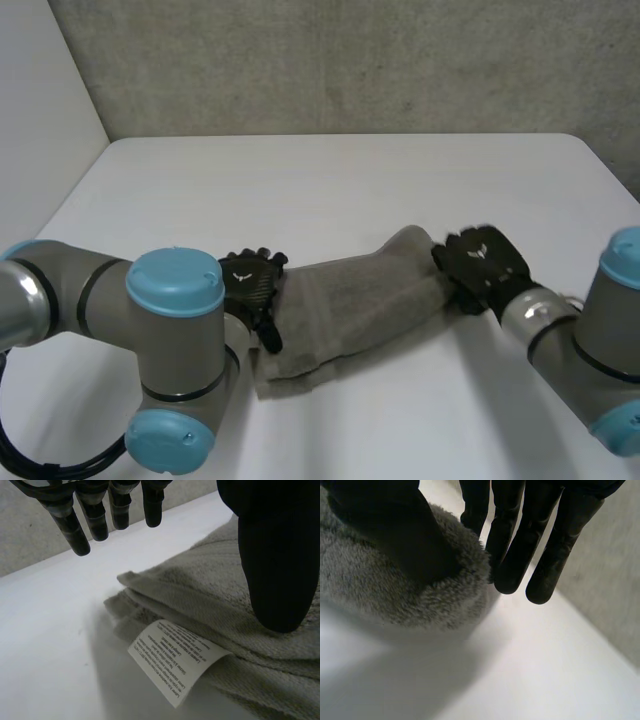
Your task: Fold the towel.
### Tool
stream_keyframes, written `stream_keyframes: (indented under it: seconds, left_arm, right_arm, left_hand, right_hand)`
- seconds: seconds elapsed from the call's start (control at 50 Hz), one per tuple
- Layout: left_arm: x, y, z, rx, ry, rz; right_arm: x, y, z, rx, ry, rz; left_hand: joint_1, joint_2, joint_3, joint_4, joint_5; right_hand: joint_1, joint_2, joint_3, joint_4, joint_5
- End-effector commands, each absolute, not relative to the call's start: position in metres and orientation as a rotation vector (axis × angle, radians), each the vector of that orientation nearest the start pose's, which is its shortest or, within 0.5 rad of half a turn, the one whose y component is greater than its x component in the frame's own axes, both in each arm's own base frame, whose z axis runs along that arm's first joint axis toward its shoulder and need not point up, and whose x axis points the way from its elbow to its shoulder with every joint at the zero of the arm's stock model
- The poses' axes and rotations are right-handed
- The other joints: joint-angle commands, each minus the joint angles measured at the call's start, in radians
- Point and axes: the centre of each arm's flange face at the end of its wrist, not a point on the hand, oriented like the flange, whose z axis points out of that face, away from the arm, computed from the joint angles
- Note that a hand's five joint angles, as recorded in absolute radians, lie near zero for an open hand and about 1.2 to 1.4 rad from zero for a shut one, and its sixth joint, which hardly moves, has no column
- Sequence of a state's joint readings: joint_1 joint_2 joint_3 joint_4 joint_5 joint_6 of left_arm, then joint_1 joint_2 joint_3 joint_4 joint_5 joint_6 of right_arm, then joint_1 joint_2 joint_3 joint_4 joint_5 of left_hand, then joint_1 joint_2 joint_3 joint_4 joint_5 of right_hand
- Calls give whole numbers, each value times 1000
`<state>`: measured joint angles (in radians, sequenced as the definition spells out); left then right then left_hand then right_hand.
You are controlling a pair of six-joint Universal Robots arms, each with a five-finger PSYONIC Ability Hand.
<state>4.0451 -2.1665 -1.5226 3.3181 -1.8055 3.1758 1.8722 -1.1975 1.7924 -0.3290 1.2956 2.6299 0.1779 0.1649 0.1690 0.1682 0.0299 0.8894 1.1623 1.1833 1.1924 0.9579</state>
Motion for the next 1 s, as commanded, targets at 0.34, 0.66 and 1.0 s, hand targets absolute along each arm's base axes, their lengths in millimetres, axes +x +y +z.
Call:
stream_keyframes:
  seconds: [0.34, 0.66, 1.0]
  left_arm:
    - [-229, -249, 222, 230, 2407, -2032]
    - [-292, -244, 233, 337, 2586, -2265]
    - [-336, -225, 155, 537, 2919, -1845]
  right_arm:
    - [402, -126, 122, -1827, 1407, -1719]
    - [337, -193, 224, -1097, 1781, -1820]
    - [298, -243, 188, -793, 2122, -1394]
  left_hand:
    - [-3, 10, 6, 6, -30]
    - [3, 16, 12, 13, -23]
    - [3, 16, 12, 13, -23]
  right_hand:
    - [507, 234, 213, 204, 264]
    - [-715, -988, -1009, -1018, -958]
    - [-715, -988, -1009, -1018, -958]
